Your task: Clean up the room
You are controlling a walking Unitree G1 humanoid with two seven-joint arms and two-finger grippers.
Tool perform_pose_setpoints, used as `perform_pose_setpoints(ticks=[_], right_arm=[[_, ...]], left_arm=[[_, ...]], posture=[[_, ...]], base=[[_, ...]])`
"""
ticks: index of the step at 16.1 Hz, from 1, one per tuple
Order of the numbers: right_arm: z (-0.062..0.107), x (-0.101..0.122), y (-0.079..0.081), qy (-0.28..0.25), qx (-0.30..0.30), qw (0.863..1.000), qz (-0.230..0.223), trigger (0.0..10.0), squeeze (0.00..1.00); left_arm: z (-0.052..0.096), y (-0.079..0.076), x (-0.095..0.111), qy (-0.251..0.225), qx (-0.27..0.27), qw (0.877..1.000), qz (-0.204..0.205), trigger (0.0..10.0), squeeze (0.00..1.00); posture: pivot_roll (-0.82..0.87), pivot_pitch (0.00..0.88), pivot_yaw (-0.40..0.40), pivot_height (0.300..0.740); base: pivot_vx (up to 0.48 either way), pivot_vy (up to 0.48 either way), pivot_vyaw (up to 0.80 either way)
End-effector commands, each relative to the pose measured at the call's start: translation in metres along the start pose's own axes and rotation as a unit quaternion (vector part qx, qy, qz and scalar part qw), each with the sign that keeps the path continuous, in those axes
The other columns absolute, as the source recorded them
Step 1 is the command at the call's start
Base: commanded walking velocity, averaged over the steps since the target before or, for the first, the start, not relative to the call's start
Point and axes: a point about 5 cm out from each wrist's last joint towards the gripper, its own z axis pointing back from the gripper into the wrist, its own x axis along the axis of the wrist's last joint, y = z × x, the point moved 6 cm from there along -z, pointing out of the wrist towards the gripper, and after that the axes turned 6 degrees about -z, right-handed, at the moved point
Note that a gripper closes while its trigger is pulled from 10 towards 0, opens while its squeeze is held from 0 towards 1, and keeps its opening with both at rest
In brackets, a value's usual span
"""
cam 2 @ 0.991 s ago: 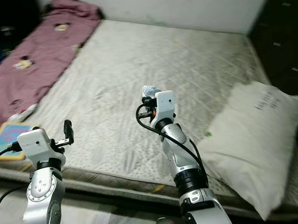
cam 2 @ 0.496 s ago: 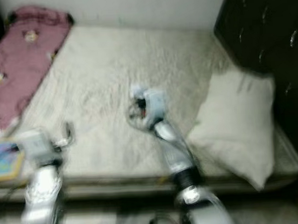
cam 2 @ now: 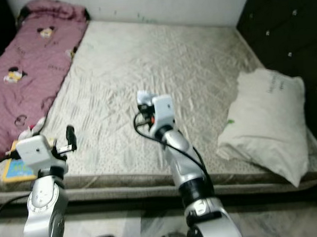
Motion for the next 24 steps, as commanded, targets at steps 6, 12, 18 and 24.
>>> perform_pose_setpoints(ticks=[6,12,18,24], right_arm=[[0.001,0.0006,-0.0023,0.002,-0.001,1.0,-0.006,10.0,0.0],[0.0011,0.0,-0.0014,0.004,0.0,1.0,-0.006,10.0,0.0],[0.0012,-0.0009,-0.0003,0.007,0.003,1.0,-0.007,10.0,0.0],[0.0011,-0.0012,0.0003,0.009,0.008,1.0,-0.004,10.0,0.0]], left_arm=[[0.0016,-0.0064,-0.0007,0.005,-0.022,1.0,0.014,10.0,0.0],[0.0011,-0.0064,-0.0008,0.006,-0.022,1.0,0.015,10.0,0.0],[0.0011,-0.0076,-0.0029,0.013,-0.023,1.0,0.018,10.0,0.0],[0.0009,-0.0092,-0.0033,0.015,-0.022,0.999,0.018,10.0,0.0]], posture=[[-0.04,0.075,-0.058,0.74],[-0.04,0.076,-0.057,0.74],[-0.04,0.077,-0.062,0.74],[-0.04,0.073,-0.063,0.74]], base=[[0.0,0.158,0.0],[0.0,0.475,-0.75],[0.0,0.476,-0.09],[0.0,0.475,0.0]])
